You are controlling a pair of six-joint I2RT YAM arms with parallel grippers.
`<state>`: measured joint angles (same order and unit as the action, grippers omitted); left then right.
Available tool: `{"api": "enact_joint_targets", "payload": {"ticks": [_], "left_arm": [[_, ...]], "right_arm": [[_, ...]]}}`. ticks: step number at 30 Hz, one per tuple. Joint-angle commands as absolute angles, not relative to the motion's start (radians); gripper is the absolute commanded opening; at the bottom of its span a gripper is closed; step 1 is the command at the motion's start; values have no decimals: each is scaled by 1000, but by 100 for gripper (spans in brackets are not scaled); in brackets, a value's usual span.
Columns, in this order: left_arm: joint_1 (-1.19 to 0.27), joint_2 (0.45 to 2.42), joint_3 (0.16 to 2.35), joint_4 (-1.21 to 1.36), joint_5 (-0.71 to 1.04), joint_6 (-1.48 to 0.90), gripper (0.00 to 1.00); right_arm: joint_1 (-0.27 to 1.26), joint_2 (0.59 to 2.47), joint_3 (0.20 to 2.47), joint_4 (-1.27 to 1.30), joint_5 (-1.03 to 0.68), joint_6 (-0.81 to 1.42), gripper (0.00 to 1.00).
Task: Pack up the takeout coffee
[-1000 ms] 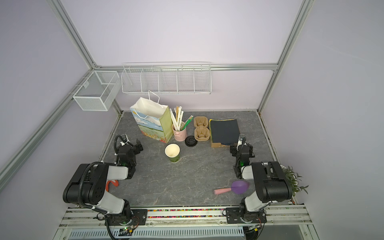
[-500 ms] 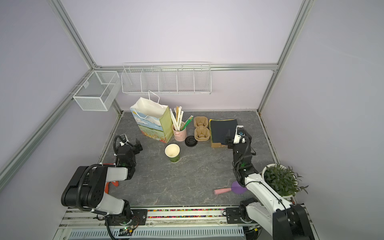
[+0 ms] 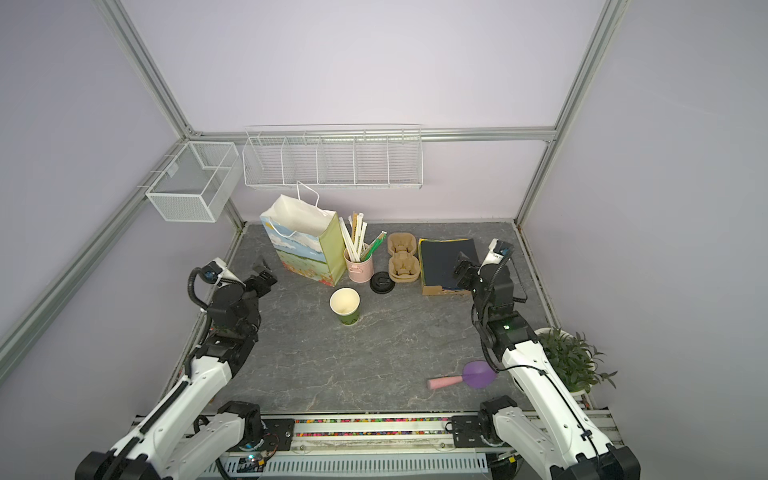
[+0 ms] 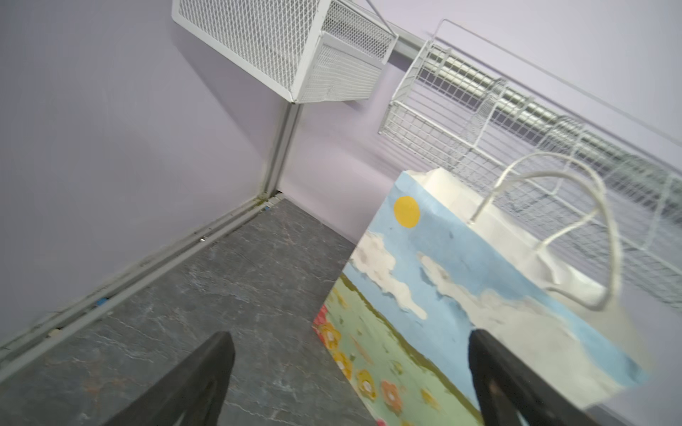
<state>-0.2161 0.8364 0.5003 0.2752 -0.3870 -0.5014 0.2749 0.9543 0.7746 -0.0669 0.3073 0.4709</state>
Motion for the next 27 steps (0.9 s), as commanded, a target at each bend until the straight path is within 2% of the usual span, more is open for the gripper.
{"api": "enact_joint_targets", "payload": {"ticks": [1,4,7,9,11,14,21,27], "left_arm": [[-209,713,445,173,-225,-683,99],[-207,594,351,211,-237,-814,99],[-206,579,339,216,-165,-750,99],[-206,637,389,152,-116,-690,97],[-209,698,414,148,-58,-662,90],[-237,796,477,65,-75,-686,88],[-450,988,668,-187,-275,-667,87],[-564,1177,855,-383,-347,-684,83]], "right_arm": [[277,966,822,-168,208,478,89],[285,952,818,-162,158,464,89],[293,948,818,-180,147,446,89],[300,963,827,-200,135,438,88],[315,990,842,-221,110,434,88],[347,1030,873,-283,98,423,88],[458,1070,930,-375,162,376,88],[528,1107,940,-408,221,346,88]]}}
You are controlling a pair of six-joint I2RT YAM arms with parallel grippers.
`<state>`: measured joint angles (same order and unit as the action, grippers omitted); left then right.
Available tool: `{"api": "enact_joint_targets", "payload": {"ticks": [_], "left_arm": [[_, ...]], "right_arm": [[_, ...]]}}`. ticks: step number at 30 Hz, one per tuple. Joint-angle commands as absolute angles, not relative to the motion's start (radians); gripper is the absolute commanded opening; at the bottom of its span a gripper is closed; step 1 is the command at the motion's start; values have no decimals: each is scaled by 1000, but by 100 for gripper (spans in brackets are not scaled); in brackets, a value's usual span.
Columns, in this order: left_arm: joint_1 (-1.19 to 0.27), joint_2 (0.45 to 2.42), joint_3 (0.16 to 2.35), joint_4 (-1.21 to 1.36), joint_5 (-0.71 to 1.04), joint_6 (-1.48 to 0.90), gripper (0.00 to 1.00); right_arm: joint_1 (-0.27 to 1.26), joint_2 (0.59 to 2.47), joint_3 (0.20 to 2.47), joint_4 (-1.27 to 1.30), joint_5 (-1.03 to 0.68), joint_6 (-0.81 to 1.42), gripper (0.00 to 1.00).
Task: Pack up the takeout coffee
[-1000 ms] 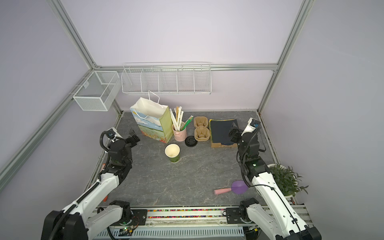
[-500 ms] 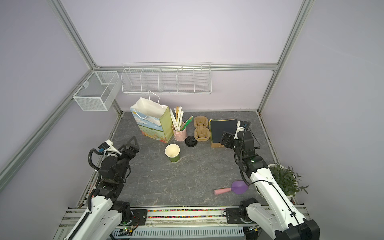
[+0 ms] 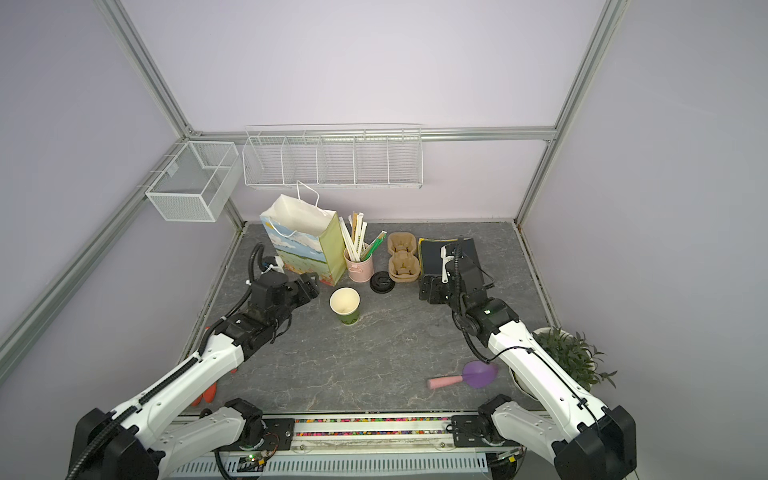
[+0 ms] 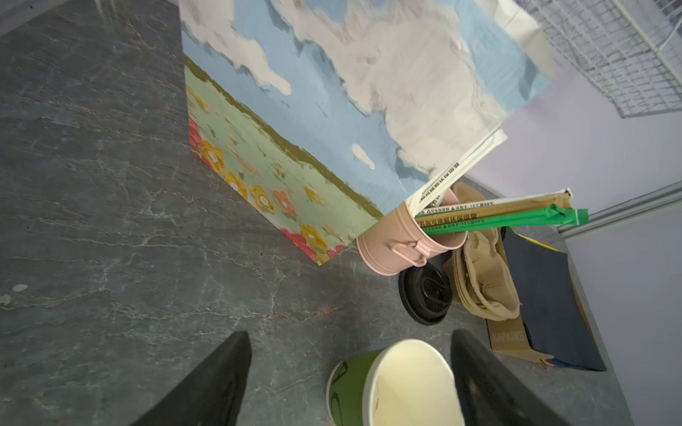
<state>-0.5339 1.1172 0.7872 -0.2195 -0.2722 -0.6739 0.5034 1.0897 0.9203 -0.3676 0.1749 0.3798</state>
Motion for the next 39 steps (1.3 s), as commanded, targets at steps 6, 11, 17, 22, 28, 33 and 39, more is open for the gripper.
{"api": "enact_joint_targets", "payload": {"ticks": [6,11,17,22,28,33,39], "left_arm": [[-613,1324,954,-473,-368,-690,79],[-634,1416,1005,-526,-355,-695,74],[-664,1497,1054,-543,-343,-695,65],[-667,1522,1046,-535,-329,-701,53],[-682,1533,1043,-526,-318,-710,45],[-702,1544,1064,-531,-315,-704,39],[-718,1571,1085,-538,-309,-702,26]], "right_arm": [[584,1140,955,-429,284,328,88],[614,1147,954,-428,308,318,88],[631,1147,957,-428,314,318,88],[636,1141,953,-430,324,316,88],[641,1138,953,-427,322,318,88],[642,1137,953,-430,324,318,88],[643,1137,951,-430,325,319,88]]}}
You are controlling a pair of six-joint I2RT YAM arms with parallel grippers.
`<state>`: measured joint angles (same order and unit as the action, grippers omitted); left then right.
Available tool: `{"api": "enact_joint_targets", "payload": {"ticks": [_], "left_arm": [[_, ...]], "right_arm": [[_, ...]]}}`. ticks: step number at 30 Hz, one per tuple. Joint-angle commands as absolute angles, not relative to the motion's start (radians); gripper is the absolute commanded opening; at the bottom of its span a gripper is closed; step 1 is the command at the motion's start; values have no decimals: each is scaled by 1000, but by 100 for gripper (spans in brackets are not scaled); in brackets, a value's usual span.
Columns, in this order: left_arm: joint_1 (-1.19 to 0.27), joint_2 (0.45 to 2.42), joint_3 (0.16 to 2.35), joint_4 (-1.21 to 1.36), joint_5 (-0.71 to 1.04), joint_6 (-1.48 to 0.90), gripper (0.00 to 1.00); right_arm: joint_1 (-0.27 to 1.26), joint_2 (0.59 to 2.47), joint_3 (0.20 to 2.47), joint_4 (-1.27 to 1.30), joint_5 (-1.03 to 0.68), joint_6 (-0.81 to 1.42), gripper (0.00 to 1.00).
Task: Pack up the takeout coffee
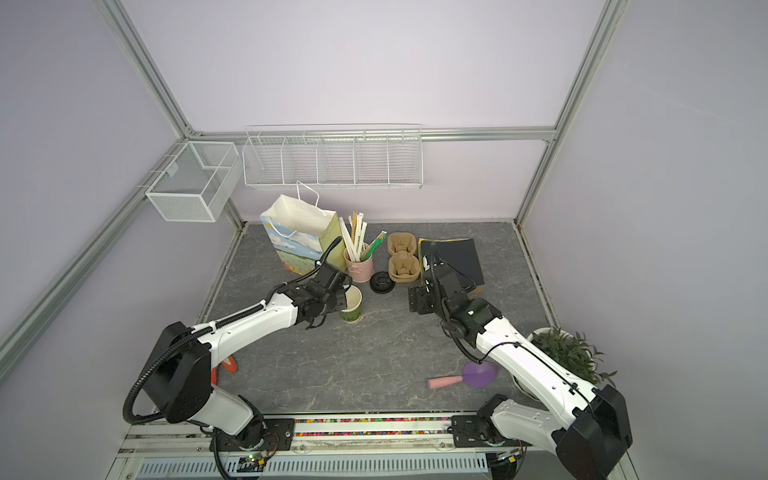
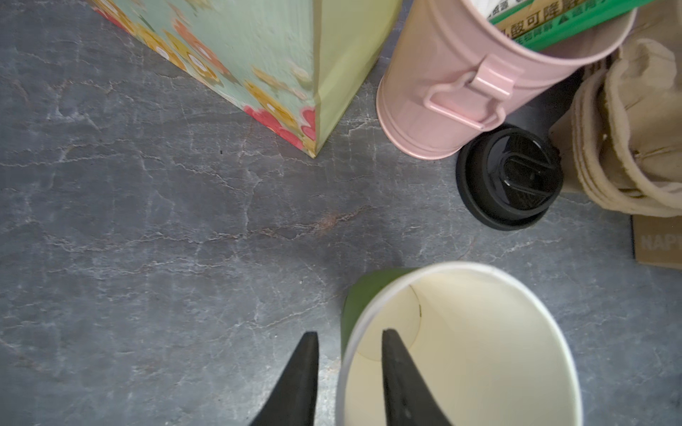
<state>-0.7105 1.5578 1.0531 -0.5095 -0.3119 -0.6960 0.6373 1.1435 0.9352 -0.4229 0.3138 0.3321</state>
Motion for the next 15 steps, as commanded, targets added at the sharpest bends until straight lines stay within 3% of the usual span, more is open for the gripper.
{"api": "enact_joint_targets", "payload": {"ticks": [1,8,15], "left_arm": [[-719,1572,1087,-539,-309,-702,23],[-732,1575,1116,-556,-293,-697,0],[-855,1583,1188,-619,-280,-710,0]], "right_arm": [[646,1137,951,-429,324,319,89],[646,1140,951,-429,343,318,88],[645,1127,954,-445,399,317,89]]}}
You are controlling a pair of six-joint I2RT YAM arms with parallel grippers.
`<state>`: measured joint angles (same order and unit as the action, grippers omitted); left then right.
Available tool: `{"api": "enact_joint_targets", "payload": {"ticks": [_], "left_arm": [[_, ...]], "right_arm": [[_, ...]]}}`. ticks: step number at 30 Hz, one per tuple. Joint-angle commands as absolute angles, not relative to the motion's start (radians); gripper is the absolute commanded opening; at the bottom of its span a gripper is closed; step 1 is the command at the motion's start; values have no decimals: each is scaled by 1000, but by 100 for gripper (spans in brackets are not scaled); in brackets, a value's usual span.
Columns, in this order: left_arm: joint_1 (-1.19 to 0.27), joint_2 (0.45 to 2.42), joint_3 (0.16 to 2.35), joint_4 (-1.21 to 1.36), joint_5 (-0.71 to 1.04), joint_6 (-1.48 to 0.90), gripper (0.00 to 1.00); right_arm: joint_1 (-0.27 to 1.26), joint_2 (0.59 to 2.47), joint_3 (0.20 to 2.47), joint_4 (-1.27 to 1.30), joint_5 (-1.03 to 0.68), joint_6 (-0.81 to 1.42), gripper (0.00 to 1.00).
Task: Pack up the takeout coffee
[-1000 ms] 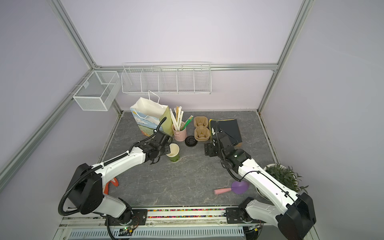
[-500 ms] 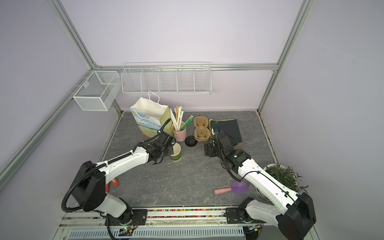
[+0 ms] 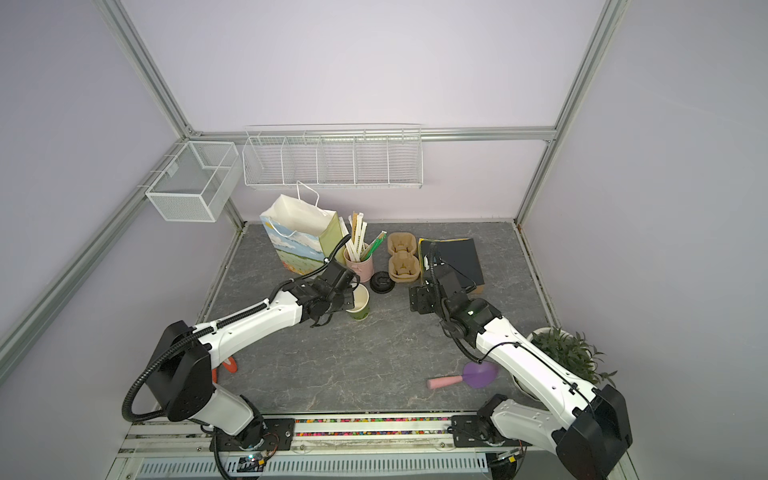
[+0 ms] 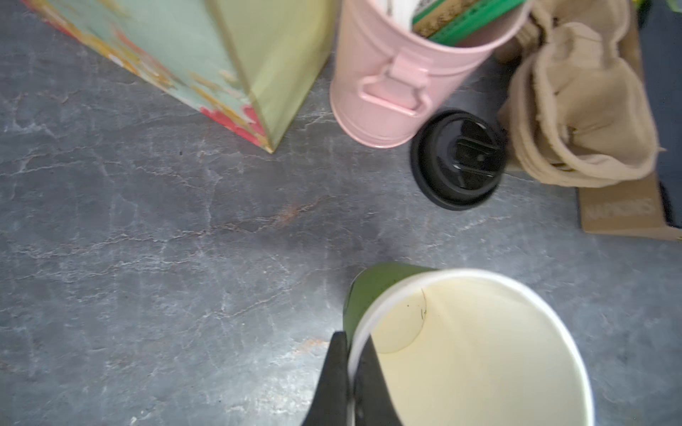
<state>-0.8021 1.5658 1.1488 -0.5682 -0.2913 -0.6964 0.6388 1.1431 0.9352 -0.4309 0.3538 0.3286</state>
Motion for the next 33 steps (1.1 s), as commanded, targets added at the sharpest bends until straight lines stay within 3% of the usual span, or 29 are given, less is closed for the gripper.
{"api": "enact_joint_targets", "payload": {"ticks": [1,17,30,33], "left_arm": [[-877,1590,1194,-623,-273,-719,0],[-1087,1692,1201,-594,-195,-819,1],[-1089,1608,1322,-715,-324,-756,47],[-1089,1554,1369,-788,-429,-750,56]], "right_arm": [[645,1121,953,-449,411,319,89],[631,1023,918,-445,499,339,89],[626,1035,920,-445,471,344,89],[625,1049,925,-444,442,335,89]]}}
